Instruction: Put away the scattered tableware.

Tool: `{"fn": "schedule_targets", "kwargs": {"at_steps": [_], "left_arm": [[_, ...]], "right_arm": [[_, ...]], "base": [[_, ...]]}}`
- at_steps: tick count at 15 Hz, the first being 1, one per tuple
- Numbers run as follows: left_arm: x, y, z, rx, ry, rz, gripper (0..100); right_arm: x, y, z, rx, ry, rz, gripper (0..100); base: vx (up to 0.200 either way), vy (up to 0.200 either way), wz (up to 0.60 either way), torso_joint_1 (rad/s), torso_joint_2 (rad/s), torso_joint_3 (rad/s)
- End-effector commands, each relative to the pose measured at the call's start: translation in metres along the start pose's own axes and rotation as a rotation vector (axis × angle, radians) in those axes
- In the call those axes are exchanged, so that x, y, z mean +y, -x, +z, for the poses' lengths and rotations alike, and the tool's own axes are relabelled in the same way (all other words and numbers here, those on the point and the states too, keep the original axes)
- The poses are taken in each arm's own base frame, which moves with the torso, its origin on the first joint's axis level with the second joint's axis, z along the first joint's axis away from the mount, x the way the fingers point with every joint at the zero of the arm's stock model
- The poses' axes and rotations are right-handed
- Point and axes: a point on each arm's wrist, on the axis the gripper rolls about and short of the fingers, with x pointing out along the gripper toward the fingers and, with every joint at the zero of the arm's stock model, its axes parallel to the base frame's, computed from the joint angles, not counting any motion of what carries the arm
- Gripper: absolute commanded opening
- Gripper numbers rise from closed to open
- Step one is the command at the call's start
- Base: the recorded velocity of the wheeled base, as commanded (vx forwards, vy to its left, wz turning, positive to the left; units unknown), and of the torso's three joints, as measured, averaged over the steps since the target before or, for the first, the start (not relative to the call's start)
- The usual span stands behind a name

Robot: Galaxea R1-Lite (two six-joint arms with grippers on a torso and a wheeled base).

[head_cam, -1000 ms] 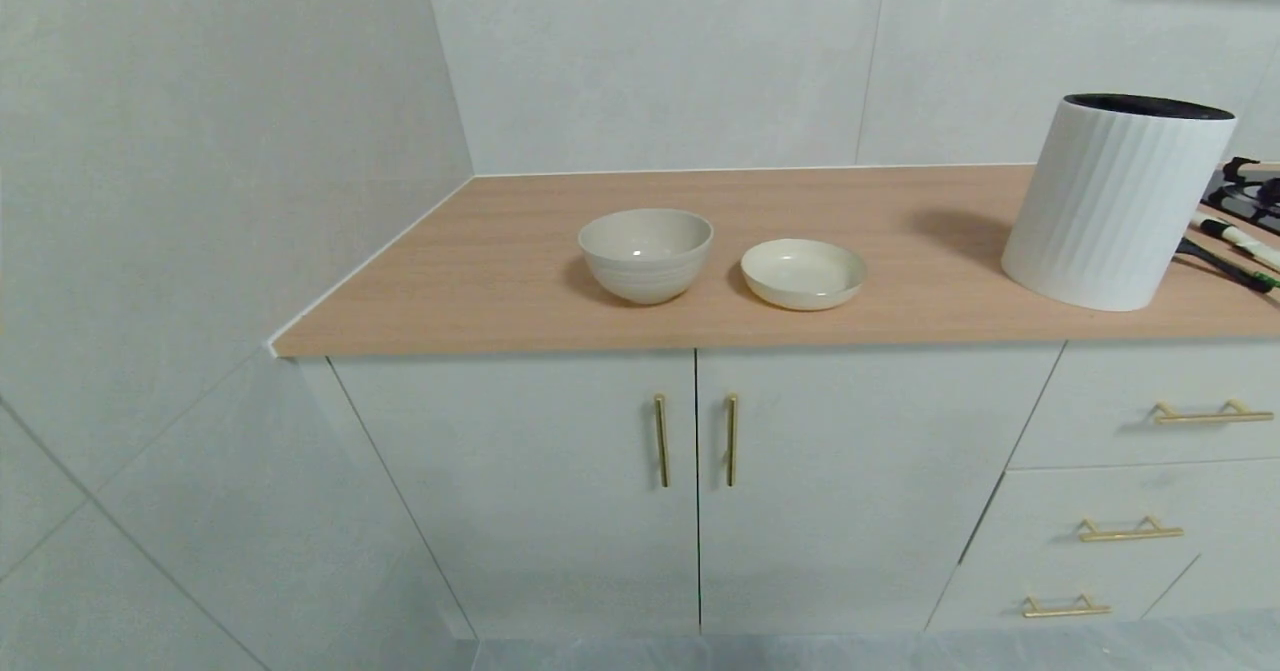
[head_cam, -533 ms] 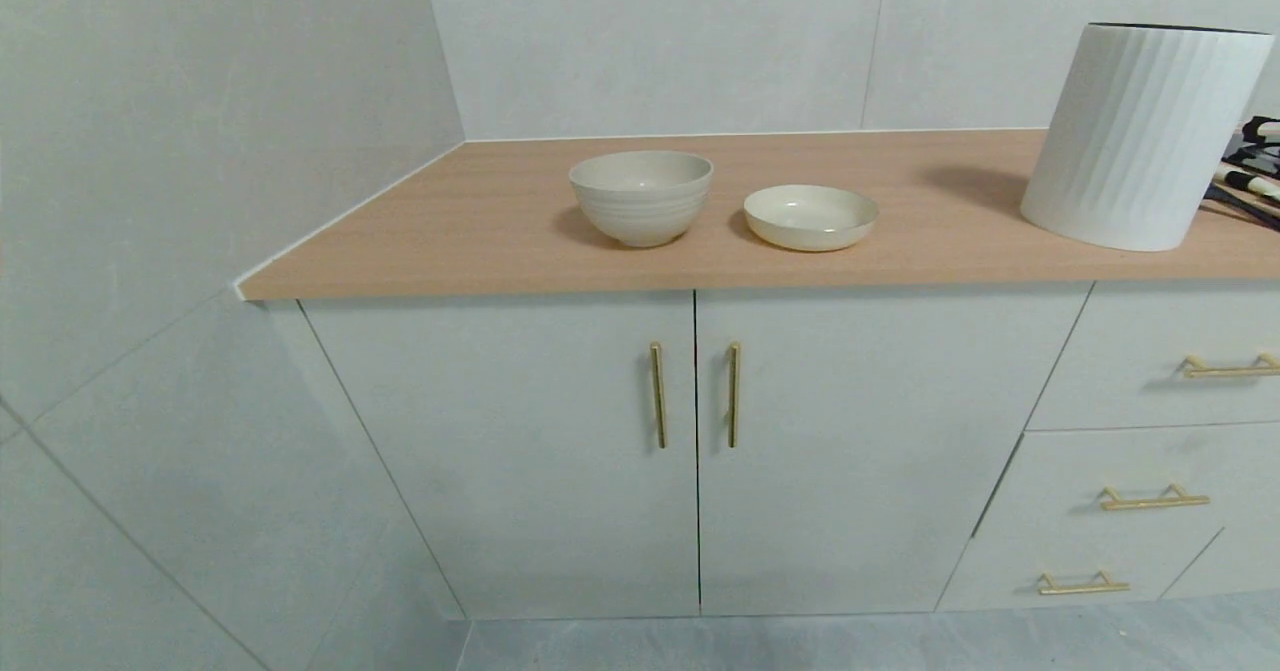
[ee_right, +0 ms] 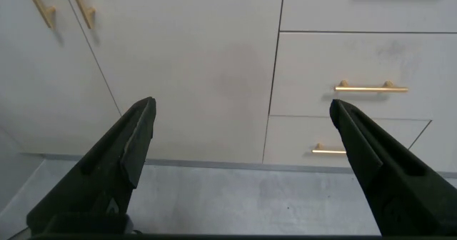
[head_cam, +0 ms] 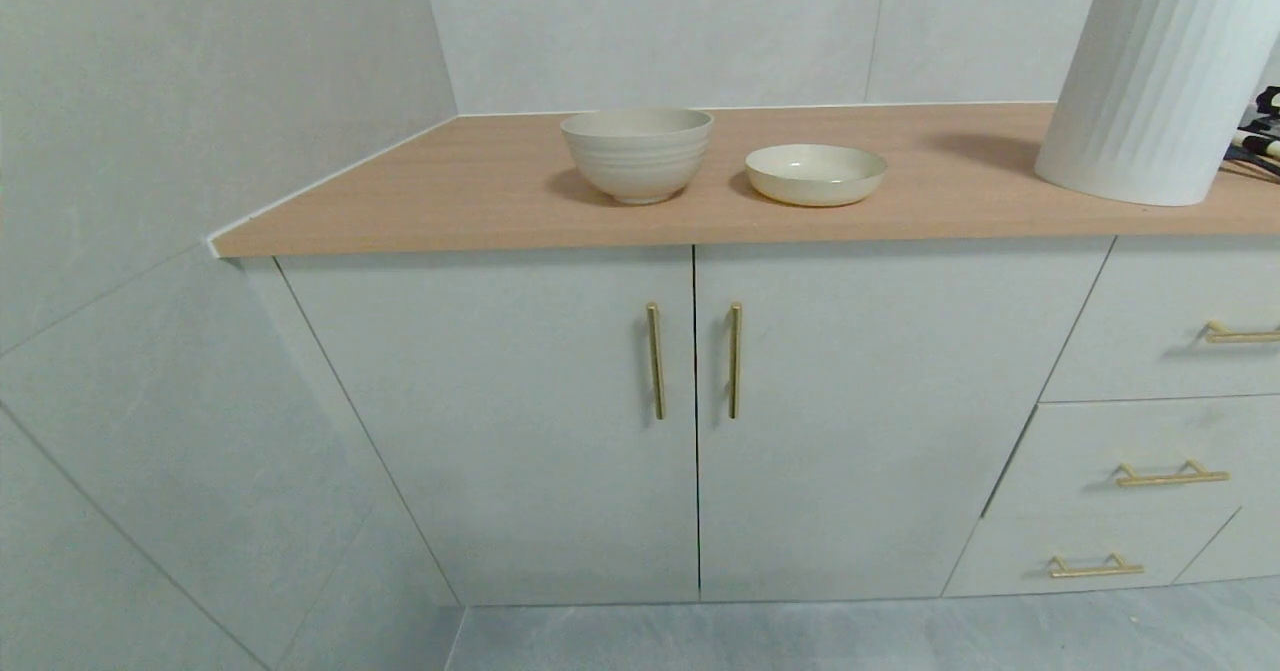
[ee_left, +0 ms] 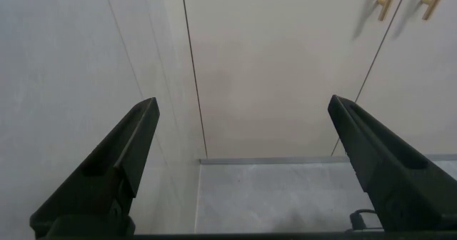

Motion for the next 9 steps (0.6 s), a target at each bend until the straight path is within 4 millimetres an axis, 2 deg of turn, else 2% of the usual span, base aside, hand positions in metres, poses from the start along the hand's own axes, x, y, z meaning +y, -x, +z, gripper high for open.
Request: {"fn": "schedule_targets", "kwargs": {"at_steps": [1,4,5,9], "left_arm": [[0.0000,-0.0001,0.0001,0.001,0.000,0.000,100],[0.0000,-0.0001,0.0001,0.001,0.000,0.000,100],[0.0000,-0.0001,0.0001,0.001,0.000,0.000,100],[0.0000,-0.0001,0.0001,0.001,0.000,0.000,100]], "right_arm": [[0.0000,-0.0001,0.0001,0.000,0.000,0.001,100],[0.0000,-0.0001,0.0000,0.001,0.000,0.001,100],[0.0000,-0.0001,0.0000,0.001,0.000,0.001,100],[0.0000,-0.0001,0.0001,0.000,-0.001,0.001,100]], "base": [[0.000,0.000,0.00,0.000,0.00,0.000],[0.000,0.000,0.00,0.000,0.00,0.000],[0.000,0.000,0.60,0.007,0.00,0.002],[0.000,0.000,0.00,0.000,0.00,0.000]]}}
